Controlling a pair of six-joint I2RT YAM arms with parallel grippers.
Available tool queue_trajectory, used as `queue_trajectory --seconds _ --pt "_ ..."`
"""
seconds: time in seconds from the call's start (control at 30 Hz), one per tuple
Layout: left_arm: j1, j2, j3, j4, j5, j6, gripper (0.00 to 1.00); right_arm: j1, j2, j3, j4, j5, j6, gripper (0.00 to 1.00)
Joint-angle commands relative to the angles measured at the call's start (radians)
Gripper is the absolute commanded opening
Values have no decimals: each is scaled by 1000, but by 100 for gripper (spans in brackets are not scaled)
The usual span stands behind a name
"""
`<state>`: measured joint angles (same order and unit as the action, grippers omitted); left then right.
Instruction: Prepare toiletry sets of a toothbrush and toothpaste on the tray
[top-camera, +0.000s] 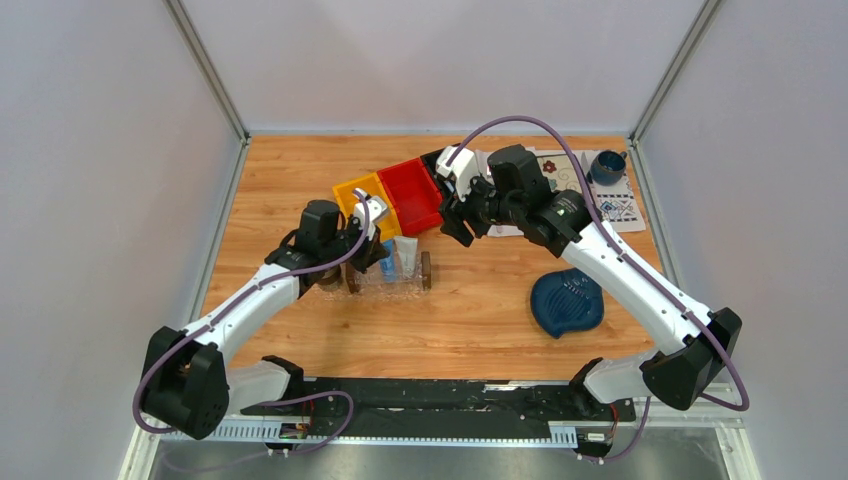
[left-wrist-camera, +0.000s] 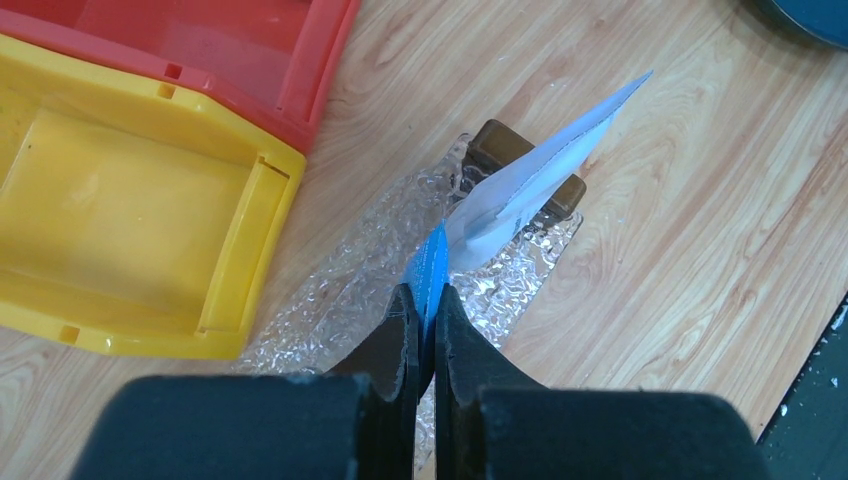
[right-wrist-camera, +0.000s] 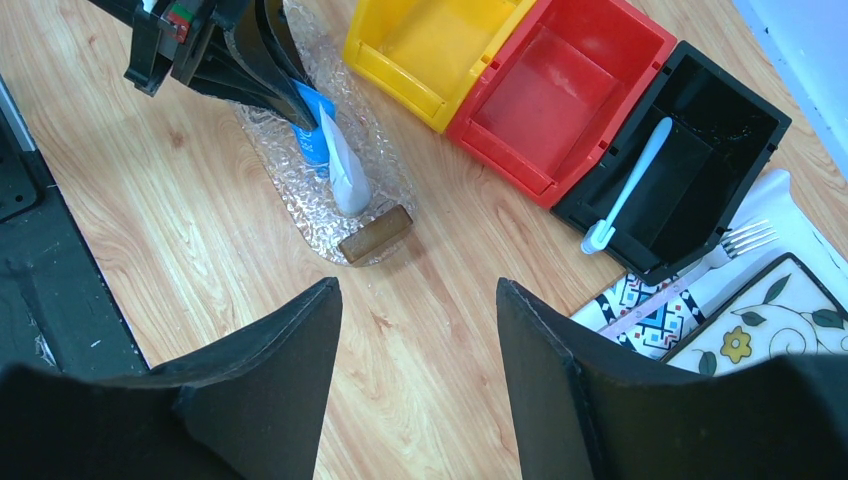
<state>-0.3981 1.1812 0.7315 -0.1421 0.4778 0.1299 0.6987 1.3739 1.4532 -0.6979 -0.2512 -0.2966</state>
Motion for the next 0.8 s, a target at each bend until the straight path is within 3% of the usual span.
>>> queue_trajectory --seconds 0.0,0.4,0.77 --pt "-4 9 -4 45 25 33 2 -2 -35 -10 38 10 -15 62" --pt "-4 -5 -4 10 38 70 10 -2 -42 -20 48 10 -16 63" --pt "-4 -18 8 -31 31 86 26 -2 -39 -20 46 9 -13 63"
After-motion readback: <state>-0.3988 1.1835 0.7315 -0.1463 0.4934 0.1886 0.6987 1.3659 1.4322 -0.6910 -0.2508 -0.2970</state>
